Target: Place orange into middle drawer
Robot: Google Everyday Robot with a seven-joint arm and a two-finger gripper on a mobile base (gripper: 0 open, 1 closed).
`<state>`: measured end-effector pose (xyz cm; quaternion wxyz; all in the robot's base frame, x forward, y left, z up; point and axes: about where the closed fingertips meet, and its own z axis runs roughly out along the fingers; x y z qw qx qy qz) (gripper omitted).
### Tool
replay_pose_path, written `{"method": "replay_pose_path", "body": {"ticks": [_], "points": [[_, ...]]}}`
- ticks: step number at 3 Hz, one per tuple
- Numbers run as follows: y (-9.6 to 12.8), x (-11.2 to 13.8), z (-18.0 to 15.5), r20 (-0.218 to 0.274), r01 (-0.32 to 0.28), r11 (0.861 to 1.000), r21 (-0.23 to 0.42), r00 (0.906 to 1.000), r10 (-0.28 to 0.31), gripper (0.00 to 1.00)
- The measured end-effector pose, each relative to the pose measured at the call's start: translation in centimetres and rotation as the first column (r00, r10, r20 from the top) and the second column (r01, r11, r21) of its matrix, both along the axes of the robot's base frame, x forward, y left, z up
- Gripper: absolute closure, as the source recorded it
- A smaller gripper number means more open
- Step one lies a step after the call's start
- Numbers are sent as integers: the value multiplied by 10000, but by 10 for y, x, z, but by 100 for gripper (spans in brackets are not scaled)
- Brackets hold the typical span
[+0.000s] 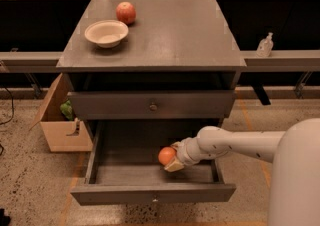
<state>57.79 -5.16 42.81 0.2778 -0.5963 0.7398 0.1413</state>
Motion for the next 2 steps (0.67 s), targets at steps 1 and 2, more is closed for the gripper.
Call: {"method": "replay_pose_path", "body": {"ticks": [1,2], "points": [[1,2,-12,-128,18,9996,-267,9999,-22,59],[2,-1,-21,-241,50,9991,-429,9997,-60,36]]}}
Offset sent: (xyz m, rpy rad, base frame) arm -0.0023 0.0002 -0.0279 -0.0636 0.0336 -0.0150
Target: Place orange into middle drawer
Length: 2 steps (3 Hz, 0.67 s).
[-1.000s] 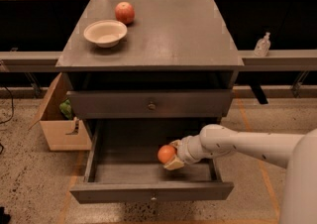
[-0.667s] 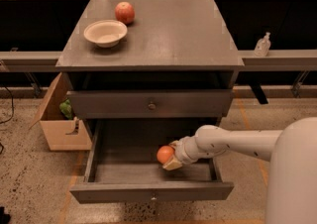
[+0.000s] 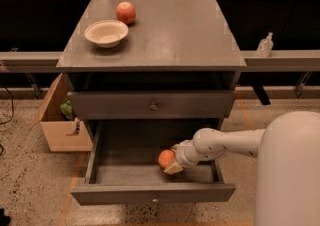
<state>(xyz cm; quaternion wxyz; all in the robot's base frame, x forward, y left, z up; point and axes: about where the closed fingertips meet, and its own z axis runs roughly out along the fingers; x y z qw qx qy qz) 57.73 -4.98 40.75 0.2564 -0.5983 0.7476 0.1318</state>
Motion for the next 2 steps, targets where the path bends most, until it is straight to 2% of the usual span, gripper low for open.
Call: {"method": "replay_pose_path", "body": {"ticks": [1,2], "points": [[0,0,-1,37,18,9999,-99,10000,-18,13],[0,-4,-1,4,152,9998,-92,9999,-152,0]]}}
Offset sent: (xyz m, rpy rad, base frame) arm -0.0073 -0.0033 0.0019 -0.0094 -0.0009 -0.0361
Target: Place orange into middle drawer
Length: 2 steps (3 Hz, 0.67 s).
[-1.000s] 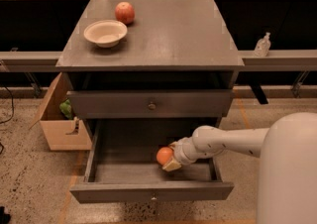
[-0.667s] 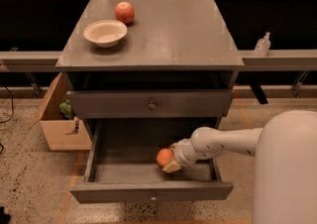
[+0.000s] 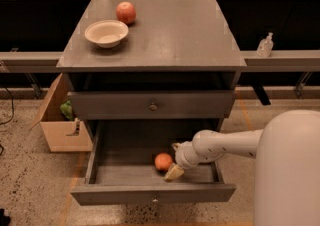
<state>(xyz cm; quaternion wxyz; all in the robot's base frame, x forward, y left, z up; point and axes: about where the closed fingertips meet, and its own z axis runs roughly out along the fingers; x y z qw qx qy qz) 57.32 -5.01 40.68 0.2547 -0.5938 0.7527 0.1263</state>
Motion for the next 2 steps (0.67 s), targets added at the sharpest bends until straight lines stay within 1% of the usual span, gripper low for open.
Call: {"method": "replay_pose_path", "body": {"ticks": [1,2], "points": [[-1,-1,2,15,140,9999,-1,9999,-140,0],[-12,5,16,276,1005,9946,258,9945,-1012,0]]}}
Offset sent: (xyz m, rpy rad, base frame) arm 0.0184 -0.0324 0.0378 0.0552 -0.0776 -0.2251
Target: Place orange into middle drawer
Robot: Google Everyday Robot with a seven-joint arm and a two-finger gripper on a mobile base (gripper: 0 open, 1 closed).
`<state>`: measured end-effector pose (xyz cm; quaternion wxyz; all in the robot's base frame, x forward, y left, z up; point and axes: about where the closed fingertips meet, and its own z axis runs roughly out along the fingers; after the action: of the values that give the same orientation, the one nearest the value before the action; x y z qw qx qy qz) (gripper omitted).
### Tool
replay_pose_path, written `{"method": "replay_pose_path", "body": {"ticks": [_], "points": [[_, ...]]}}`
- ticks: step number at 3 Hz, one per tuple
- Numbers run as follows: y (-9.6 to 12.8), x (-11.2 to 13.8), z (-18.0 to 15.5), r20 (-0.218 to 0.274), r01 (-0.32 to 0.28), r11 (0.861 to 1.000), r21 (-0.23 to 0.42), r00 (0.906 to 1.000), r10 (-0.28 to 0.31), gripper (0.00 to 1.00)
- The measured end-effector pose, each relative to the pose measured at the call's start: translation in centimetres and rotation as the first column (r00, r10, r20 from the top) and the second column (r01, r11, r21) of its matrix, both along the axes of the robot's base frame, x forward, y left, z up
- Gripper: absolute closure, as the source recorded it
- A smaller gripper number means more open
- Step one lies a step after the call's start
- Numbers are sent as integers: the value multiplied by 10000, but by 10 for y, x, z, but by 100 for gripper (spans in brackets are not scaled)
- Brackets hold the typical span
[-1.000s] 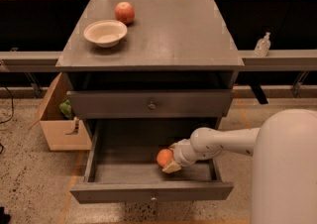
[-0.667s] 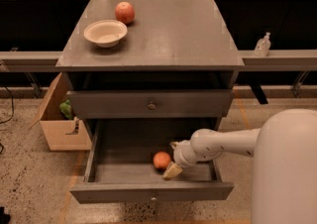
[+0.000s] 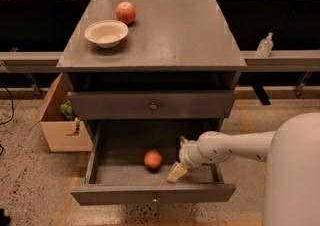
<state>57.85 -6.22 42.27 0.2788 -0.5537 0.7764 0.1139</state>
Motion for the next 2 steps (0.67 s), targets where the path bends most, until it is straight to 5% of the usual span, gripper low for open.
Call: {"method": "replay_pose_path", "body": {"ticks": [1,2], "points": [[-18,10,29,675,1029,9945,197,9923,-1040,0],[-39,11,66,1255,1970,9786,592,9711,-2031,0]]}}
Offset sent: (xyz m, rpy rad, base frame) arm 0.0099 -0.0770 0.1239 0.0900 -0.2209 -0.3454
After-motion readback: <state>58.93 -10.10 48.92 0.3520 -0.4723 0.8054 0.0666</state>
